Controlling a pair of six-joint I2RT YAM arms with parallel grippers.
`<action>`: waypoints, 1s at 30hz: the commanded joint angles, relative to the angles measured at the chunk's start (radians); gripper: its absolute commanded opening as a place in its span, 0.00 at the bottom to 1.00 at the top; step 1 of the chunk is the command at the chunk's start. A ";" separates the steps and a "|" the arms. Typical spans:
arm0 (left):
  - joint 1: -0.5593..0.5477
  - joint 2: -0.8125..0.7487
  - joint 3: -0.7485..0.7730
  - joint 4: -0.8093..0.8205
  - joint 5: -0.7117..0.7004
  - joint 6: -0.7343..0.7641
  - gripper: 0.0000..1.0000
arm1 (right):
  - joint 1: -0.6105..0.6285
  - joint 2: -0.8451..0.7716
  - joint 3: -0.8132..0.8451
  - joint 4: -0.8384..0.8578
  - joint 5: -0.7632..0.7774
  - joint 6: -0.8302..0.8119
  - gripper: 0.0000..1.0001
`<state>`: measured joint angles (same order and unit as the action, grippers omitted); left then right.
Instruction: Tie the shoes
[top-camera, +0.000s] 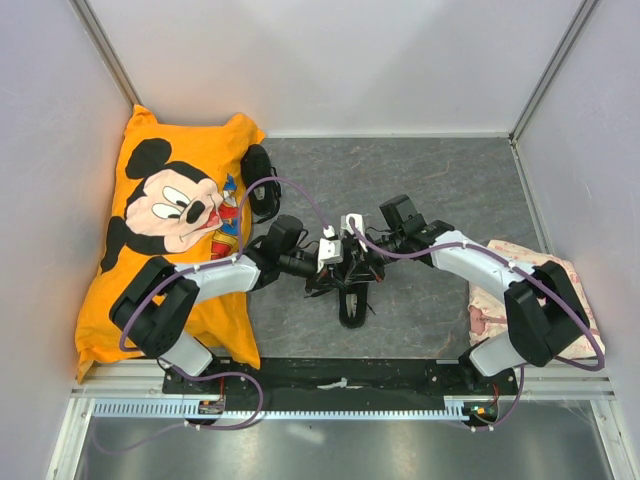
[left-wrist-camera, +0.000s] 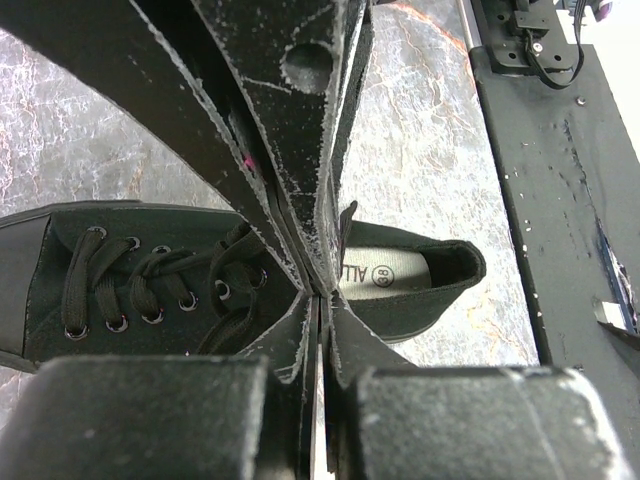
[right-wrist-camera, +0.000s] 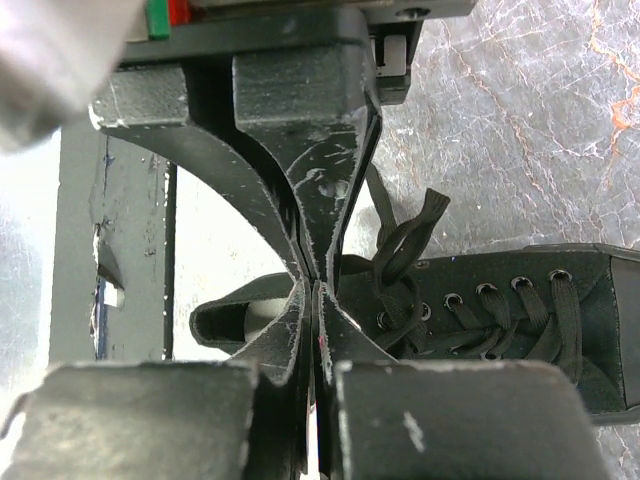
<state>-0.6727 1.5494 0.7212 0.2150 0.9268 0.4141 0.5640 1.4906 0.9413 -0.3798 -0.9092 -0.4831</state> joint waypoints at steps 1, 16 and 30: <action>0.013 -0.005 0.031 0.009 0.021 0.014 0.15 | 0.005 -0.001 0.030 0.021 -0.031 -0.003 0.00; 0.039 -0.144 -0.124 0.202 -0.138 -0.259 0.55 | -0.024 -0.081 -0.133 0.304 0.013 0.354 0.00; -0.001 -0.120 -0.137 0.310 -0.170 -0.405 0.57 | -0.024 -0.085 -0.167 0.372 0.041 0.452 0.00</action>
<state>-0.6624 1.4265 0.5945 0.4538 0.7753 0.0555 0.5411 1.4277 0.7822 -0.0597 -0.8688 -0.0650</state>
